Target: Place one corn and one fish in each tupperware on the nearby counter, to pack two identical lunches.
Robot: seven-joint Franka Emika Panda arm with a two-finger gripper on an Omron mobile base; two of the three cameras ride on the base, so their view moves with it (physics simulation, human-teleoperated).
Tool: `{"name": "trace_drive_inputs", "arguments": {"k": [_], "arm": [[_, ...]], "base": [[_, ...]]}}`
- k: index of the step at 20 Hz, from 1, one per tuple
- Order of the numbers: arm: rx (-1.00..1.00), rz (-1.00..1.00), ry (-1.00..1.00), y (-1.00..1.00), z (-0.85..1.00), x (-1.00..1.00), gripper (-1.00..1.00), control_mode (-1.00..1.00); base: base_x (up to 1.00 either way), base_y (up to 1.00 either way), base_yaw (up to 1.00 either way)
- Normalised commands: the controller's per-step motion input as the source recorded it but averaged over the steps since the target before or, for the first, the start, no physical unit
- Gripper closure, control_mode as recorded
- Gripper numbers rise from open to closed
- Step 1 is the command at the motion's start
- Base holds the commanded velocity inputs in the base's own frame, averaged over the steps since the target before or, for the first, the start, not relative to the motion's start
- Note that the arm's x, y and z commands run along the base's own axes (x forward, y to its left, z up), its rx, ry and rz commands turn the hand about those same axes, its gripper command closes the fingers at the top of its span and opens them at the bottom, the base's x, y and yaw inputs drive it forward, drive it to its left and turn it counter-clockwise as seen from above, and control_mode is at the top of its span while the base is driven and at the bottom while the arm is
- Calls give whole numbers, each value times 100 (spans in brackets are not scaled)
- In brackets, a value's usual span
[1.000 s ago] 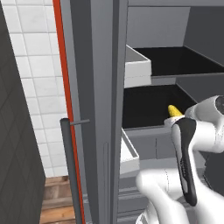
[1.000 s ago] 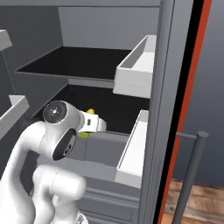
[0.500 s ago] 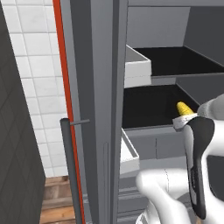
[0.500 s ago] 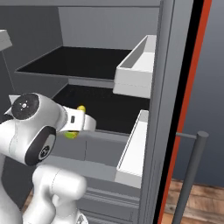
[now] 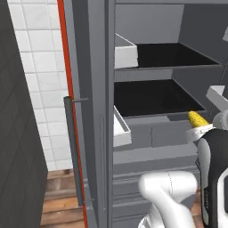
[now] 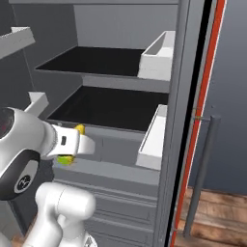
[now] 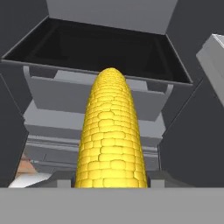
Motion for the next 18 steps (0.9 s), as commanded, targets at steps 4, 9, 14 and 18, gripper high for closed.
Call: {"name": "trace_drive_inputs", "arguments": {"k": [4, 9, 14, 18], "arm": [[0, 0, 0, 0, 0, 0, 100, 100], [0, 0, 0, 0, 0, 0, 100, 100], [0, 0, 0, 0, 0, 0, 100, 100], [0, 0, 0, 0, 0, 0, 100, 100]], "base": [[-83, -17, 0], [-54, -42, 0], [-4, -36, 17], [0, -7, 33]]}}
